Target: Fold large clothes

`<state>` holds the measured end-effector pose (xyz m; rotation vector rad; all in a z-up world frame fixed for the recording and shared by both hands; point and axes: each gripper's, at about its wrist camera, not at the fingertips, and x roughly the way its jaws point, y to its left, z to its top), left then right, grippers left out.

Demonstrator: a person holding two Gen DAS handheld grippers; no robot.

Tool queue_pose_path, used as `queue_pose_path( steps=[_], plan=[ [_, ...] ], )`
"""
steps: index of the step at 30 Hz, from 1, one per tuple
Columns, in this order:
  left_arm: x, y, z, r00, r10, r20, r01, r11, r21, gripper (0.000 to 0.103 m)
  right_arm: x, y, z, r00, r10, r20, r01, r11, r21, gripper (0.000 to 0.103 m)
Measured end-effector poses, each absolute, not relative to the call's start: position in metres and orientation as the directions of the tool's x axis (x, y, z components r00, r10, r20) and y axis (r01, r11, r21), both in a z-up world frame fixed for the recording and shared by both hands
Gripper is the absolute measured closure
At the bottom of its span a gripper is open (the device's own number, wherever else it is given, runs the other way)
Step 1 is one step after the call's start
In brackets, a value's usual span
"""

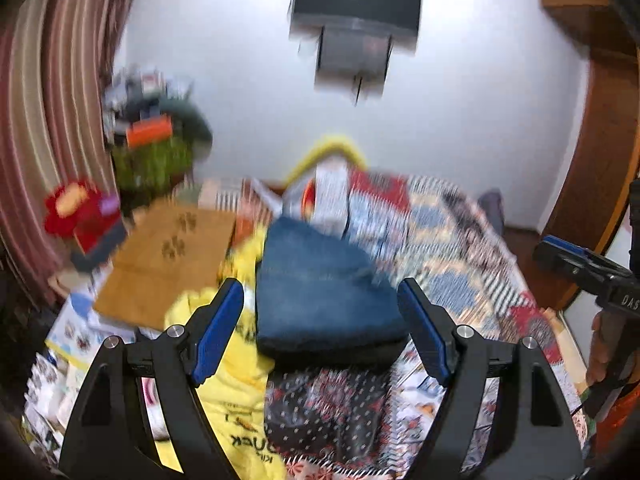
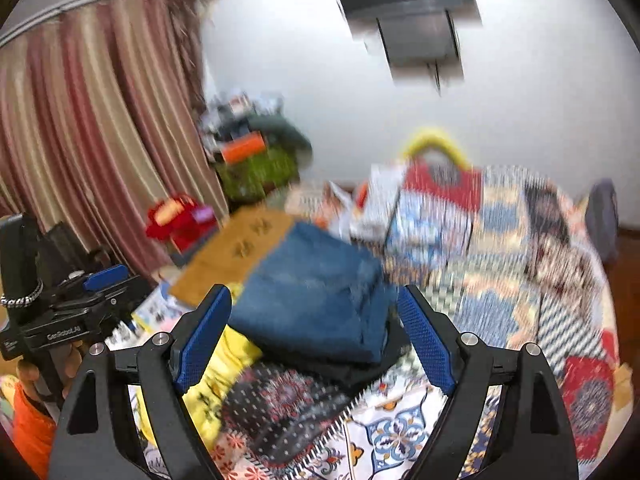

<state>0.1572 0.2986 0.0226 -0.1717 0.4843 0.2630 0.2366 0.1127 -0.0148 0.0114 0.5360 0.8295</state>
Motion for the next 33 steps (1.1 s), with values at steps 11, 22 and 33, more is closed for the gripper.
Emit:
queue_pose_path(
  steps=[11, 22, 33],
  plan=[
    [0.054, 0.201, 0.07, 0.924, 0.345, -0.162, -0.349, 0.937, 0.001, 0.024, 0.128, 0.071, 0.03, 0.64, 0.753, -0.156, -0.744, 0.657, 0.118, 0.02],
    [0.032, 0.179, 0.048, 0.914, 0.389, -0.116, -0.393, 0.92, -0.004, 0.001, 0.11, 0.058, 0.014, 0.723, 0.681, -0.116, -0.673, 0.732, 0.103, 0.0],
    [0.034, 0.167, 0.038, 0.912, 0.387, -0.133, -0.388, 0.921, 0.021, 0.001, 0.112, 0.052, 0.007, 0.757, 0.636, -0.148, -0.628, 0.771, 0.104, 0.0]
  ],
)
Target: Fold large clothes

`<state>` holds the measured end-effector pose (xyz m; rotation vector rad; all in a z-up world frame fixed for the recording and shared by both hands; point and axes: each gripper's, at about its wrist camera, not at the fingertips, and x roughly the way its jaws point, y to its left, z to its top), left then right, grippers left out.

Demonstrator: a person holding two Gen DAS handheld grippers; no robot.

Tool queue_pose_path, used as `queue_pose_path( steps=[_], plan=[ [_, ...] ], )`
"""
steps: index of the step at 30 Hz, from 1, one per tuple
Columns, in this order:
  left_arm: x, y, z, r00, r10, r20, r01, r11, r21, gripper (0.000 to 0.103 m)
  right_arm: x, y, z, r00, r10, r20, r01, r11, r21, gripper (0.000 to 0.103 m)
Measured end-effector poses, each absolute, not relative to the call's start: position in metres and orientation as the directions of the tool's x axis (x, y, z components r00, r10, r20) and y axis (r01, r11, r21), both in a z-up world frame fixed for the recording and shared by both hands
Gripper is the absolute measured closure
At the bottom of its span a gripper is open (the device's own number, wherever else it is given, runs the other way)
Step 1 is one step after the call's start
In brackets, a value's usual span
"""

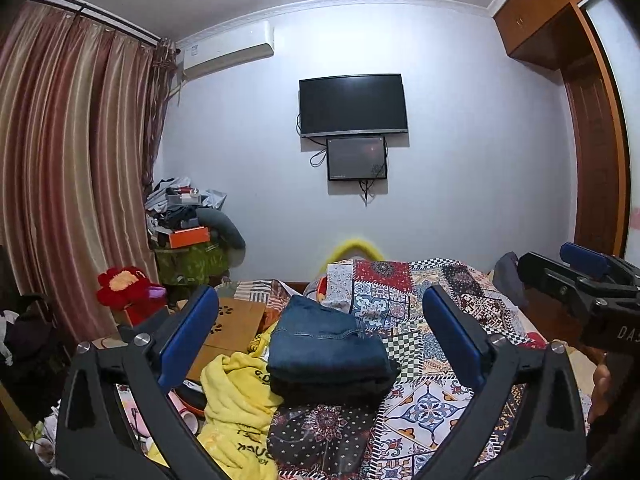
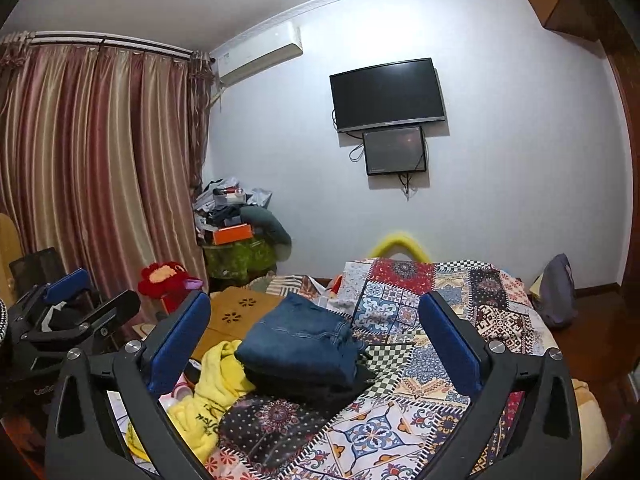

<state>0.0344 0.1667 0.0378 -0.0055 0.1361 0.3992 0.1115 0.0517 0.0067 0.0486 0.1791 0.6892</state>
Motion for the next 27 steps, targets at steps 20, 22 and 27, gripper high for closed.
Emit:
queue_pose_path(
  steps=[20, 22, 27],
  plan=[
    [0.039, 0.18, 0.03, 0.905, 0.392, -0.164, -0.4, 0.917, -0.016, 0.001, 0.105, 0.052, 0.002, 0.756, 0.629, -0.178, -0.624, 0.776, 0.092, 0.0],
    [0.038, 0.18, 0.03, 0.905, 0.392, -0.165, -0.4, 0.916, -0.016, 0.001, 0.104, 0.052, 0.001, 0.757, 0.628, -0.181, -0.623, 0.777, 0.089, 0.0],
    [0.039, 0.181, 0.03, 0.906, 0.39, -0.166, -0.399, 0.917, -0.019, 0.001, 0.104, 0.052, 0.002, 0.755, 0.629, -0.184, -0.625, 0.776, 0.089, 0.0]
  ],
)
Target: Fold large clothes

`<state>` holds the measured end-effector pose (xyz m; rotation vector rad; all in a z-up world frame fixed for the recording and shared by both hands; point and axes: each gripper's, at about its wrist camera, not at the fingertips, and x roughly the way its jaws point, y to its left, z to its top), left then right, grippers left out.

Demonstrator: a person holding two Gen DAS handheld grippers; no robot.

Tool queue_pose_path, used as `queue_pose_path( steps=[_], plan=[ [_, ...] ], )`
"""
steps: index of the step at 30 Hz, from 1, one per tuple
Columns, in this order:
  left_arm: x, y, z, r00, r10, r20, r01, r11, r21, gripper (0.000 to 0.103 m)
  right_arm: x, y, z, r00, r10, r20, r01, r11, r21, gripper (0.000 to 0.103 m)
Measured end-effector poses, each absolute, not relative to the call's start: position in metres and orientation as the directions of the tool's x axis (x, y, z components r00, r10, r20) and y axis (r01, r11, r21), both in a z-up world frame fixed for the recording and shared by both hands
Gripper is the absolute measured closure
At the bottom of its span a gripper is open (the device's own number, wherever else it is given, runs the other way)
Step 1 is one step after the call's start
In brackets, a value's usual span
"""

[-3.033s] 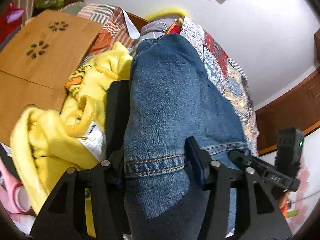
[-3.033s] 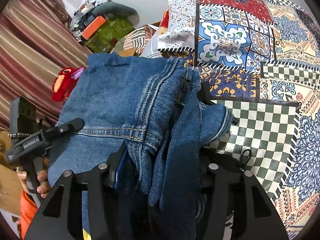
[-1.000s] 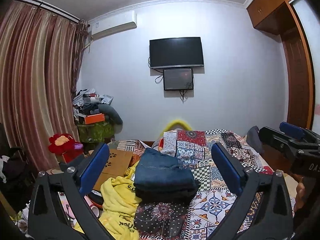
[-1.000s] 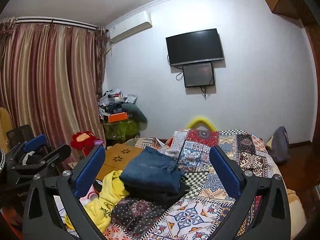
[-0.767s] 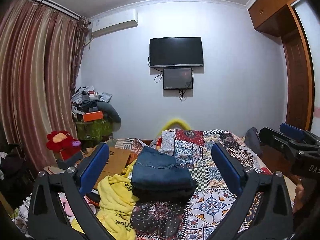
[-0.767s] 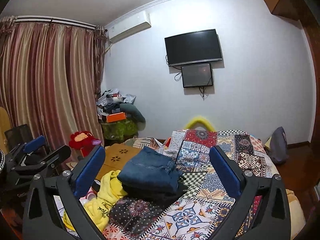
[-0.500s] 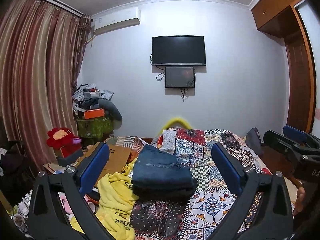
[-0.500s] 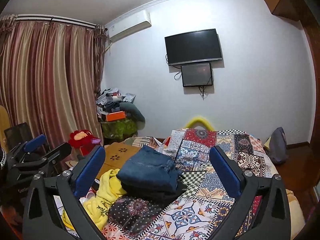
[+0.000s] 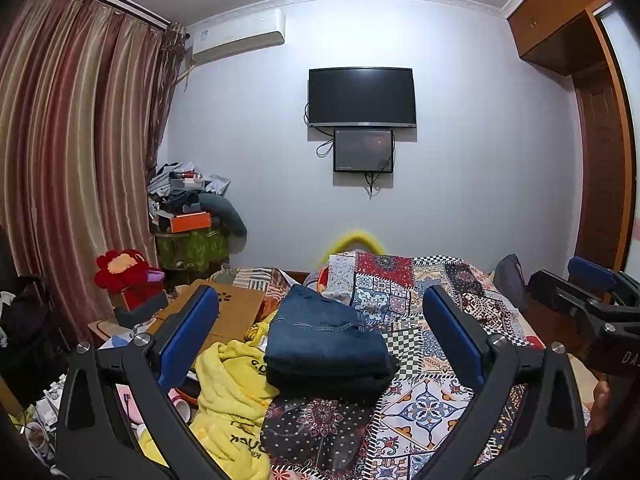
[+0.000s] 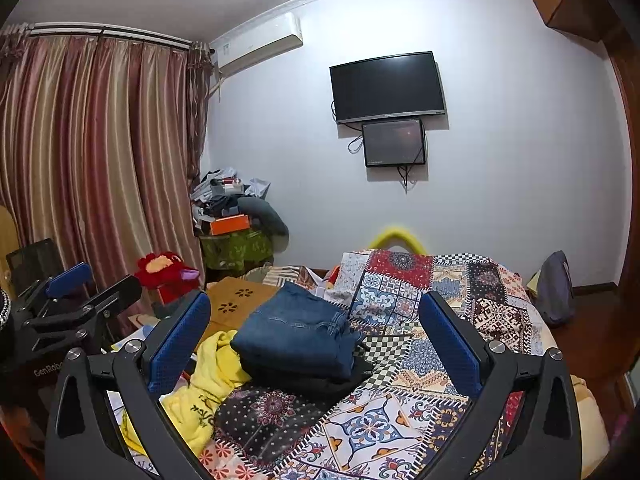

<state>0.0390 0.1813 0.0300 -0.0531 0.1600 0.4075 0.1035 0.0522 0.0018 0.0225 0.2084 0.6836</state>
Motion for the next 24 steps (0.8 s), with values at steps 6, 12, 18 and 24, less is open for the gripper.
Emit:
queue_pose_path(
  steps=[6, 12, 18, 24],
  plan=[
    [0.04, 0.1819, 0.0298, 0.905, 0.392, -0.166, -0.401, 0.916, -0.025, 0.001, 0.1034, 0.0521, 0.0014, 0.756, 0.628, -0.184, -0.624, 0.777, 0.084, 0.0],
    [0.0415, 0.1807, 0.0289, 0.905, 0.389, -0.17, -0.4, 0.916, -0.029, 0.001, 0.1027, 0.0516, 0.0009, 0.754, 0.63, -0.184, -0.626, 0.775, 0.086, 0.0],
    [0.0422, 0.1794, 0.0273, 0.905, 0.389, -0.173, -0.399, 0.917, -0.027, 0.001, 0.1035, 0.05, 0.001, 0.753, 0.632, -0.182, -0.627, 0.774, 0.091, 0.0],
    [0.0433, 0.1808, 0.0262, 0.907, 0.38, -0.18, -0.392, 0.919, -0.033, 0.001, 0.1051, 0.0489, 0.0017, 0.754, 0.631, -0.186, -0.625, 0.775, 0.093, 0.0]
  ],
)
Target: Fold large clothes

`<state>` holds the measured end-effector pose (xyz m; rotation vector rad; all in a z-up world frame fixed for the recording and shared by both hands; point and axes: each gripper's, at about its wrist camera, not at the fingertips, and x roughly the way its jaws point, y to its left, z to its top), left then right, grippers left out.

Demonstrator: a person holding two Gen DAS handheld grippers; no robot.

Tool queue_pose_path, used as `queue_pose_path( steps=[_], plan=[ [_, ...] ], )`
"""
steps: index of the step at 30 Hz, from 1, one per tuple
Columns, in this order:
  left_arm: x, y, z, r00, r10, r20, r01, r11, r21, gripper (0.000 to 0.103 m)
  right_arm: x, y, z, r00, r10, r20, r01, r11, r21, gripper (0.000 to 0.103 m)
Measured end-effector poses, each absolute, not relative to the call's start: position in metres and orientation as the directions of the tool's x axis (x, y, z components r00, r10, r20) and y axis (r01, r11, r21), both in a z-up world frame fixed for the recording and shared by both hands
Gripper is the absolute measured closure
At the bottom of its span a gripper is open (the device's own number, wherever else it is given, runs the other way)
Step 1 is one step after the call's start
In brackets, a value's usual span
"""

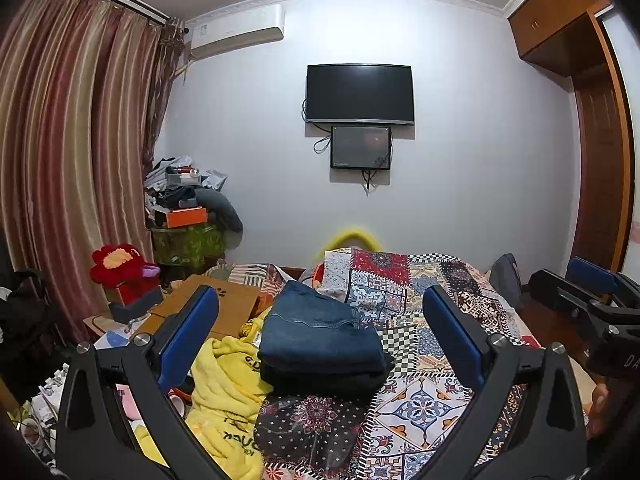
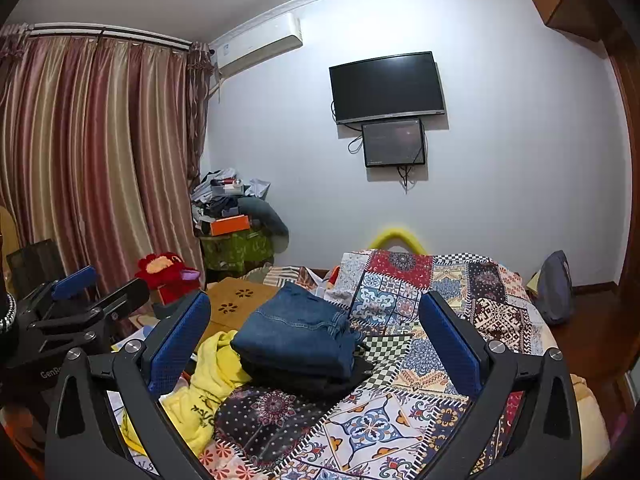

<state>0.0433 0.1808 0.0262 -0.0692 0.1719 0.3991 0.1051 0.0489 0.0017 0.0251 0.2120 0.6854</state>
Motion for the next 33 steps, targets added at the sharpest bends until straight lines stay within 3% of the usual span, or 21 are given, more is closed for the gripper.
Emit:
queue_pose_path(
  steps=[33],
  plan=[
    [0.0486, 0.1855, 0.0218, 0.918, 0.335, -0.215, -0.352, 0.935, -0.049, 0.001, 0.1051, 0.0498, 0.0006, 0.764, 0.619, -0.184, -0.613, 0.785, 0.094, 0.0]
  ],
)
